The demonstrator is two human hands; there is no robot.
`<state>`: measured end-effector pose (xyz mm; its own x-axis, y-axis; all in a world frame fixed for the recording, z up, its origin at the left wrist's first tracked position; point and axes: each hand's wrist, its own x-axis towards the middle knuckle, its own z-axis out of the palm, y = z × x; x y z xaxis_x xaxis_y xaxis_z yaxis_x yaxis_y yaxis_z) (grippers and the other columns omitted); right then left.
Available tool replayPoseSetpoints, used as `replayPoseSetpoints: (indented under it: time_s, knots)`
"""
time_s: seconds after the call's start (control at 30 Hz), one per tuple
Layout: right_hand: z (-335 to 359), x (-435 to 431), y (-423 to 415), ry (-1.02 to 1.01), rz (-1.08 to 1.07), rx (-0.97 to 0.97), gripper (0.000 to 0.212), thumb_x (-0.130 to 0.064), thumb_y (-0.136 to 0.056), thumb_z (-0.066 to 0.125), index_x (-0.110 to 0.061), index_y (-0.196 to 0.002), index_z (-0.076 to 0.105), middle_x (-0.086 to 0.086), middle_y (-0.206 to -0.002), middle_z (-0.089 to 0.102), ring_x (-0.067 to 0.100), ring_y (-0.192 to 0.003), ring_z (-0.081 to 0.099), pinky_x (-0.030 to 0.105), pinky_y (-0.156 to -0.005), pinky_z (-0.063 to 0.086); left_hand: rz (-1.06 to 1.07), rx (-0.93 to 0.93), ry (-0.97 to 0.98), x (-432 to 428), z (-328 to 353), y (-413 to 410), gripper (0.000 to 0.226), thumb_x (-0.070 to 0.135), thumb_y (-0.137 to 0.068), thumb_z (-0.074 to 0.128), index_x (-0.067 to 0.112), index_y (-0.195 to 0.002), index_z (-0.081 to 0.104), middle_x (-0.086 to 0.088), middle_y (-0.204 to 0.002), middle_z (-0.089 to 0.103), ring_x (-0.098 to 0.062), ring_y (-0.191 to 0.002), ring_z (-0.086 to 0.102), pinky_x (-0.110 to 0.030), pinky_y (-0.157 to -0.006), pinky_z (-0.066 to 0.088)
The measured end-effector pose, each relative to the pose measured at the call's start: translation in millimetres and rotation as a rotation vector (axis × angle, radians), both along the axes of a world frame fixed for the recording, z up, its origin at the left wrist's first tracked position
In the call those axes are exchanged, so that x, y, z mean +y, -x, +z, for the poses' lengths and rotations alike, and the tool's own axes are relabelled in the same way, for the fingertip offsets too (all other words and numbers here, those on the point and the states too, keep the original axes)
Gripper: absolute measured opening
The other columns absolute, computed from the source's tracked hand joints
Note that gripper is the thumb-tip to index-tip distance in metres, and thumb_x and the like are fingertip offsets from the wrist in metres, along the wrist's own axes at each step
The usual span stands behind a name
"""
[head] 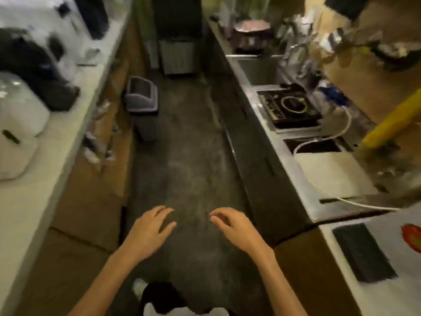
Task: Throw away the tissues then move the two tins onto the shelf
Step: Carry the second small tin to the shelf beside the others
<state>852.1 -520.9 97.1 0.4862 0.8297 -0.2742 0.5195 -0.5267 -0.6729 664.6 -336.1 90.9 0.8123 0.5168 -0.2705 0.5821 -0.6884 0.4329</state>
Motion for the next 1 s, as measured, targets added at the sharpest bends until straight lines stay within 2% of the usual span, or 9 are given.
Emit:
replayPoseSetpoints:
  time_s: [0.13,0.37,0.47,0.57,0.67,0.77,0.83,0.93,1.0]
  knots:
    - [-29,136,76,0.09,0.29,0.052,0.046,-0.058,-0.093,0.045,-0.029,-0.124,0.062,-0.008,-0.123,0.065,0.009,-0.113,0.059,0.028,-0.094,0.048,0.331,0.062,0.062,77,-12,122,0.046,0.043,-0.099,0.047,0.025,-0.142,0.046,0.003,-0.146,0.047,-0.017,-0.129,0.049,-0.034,-0.106,0.042]
    - [-53,332,212,0.166,0.687,0.159,0.045,-0.058,-0.094,0.045,-0.03,-0.125,0.061,-0.012,-0.122,0.064,0.006,-0.111,0.059,0.025,-0.091,0.048,0.922,-0.048,0.15,169,-27,285,0.039,0.035,-0.1,0.048,0.025,-0.138,0.051,0.002,-0.142,0.052,-0.017,-0.126,0.051,-0.028,-0.102,0.039]
    - [-51,395,255,0.136,0.762,0.264,0.041,-0.059,-0.093,0.045,-0.037,-0.124,0.06,-0.024,-0.118,0.061,-0.006,-0.11,0.056,0.012,-0.085,0.044,1.088,-0.083,0.2,193,-35,326,0.037,0.034,-0.101,0.047,0.027,-0.136,0.051,0.003,-0.144,0.05,-0.016,-0.129,0.05,-0.025,-0.104,0.035]
    - [-52,450,287,0.14,0.834,0.348,0.028,-0.055,-0.094,0.047,-0.044,-0.116,0.062,-0.03,-0.112,0.062,-0.017,-0.103,0.055,0.005,-0.081,0.043,1.214,-0.126,0.24,215,-42,351,0.035,0.035,-0.101,0.047,0.028,-0.134,0.052,0.004,-0.142,0.052,-0.014,-0.126,0.051,-0.022,-0.099,0.034]
    - [-57,503,311,0.164,0.915,0.371,0.031,-0.055,-0.094,0.048,-0.039,-0.116,0.063,-0.023,-0.115,0.064,-0.013,-0.105,0.056,0.003,-0.08,0.042,1.36,-0.205,0.293,237,-46,363,0.033,0.031,-0.1,0.05,0.026,-0.132,0.055,0.003,-0.137,0.055,-0.011,-0.115,0.055,-0.02,-0.095,0.039]
    - [-63,564,333,0.146,0.992,0.325,0.023,-0.057,-0.094,0.047,-0.047,-0.106,0.064,-0.03,-0.11,0.064,-0.018,-0.099,0.056,0.001,-0.078,0.04,1.469,-0.263,0.356,271,-54,372,0.03,0.026,-0.1,0.052,0.024,-0.129,0.058,0.001,-0.134,0.059,-0.008,-0.105,0.056,-0.019,-0.09,0.041]
    - [-63,610,353,0.102,1.019,0.32,0.021,-0.052,-0.095,0.049,-0.043,-0.102,0.066,-0.028,-0.106,0.066,-0.014,-0.098,0.059,0.006,-0.081,0.042,1.519,-0.301,0.359,305,-59,379,0.029,0.025,-0.099,0.053,0.021,-0.127,0.06,0.0,-0.131,0.061,-0.01,-0.104,0.059,-0.019,-0.089,0.044]
    - [-58,685,394,0.034,1.052,0.313,0.023,-0.035,-0.098,0.054,-0.025,-0.11,0.069,-0.011,-0.112,0.068,0.007,-0.105,0.062,0.023,-0.09,0.046,1.635,-0.406,0.325,368,-56,393,0.03,0.022,-0.1,0.053,0.015,-0.128,0.06,-0.004,-0.13,0.061,-0.012,-0.105,0.059,-0.02,-0.089,0.042]
    - [-49,736,430,-0.017,1.044,0.307,0.026,-0.031,-0.097,0.055,-0.018,-0.116,0.068,-0.004,-0.117,0.066,0.012,-0.108,0.059,0.028,-0.093,0.045,1.735,-0.495,0.328,415,-51,406,0.03,0.02,-0.1,0.051,0.011,-0.127,0.06,-0.008,-0.129,0.062,-0.019,-0.108,0.059,-0.026,-0.091,0.044]
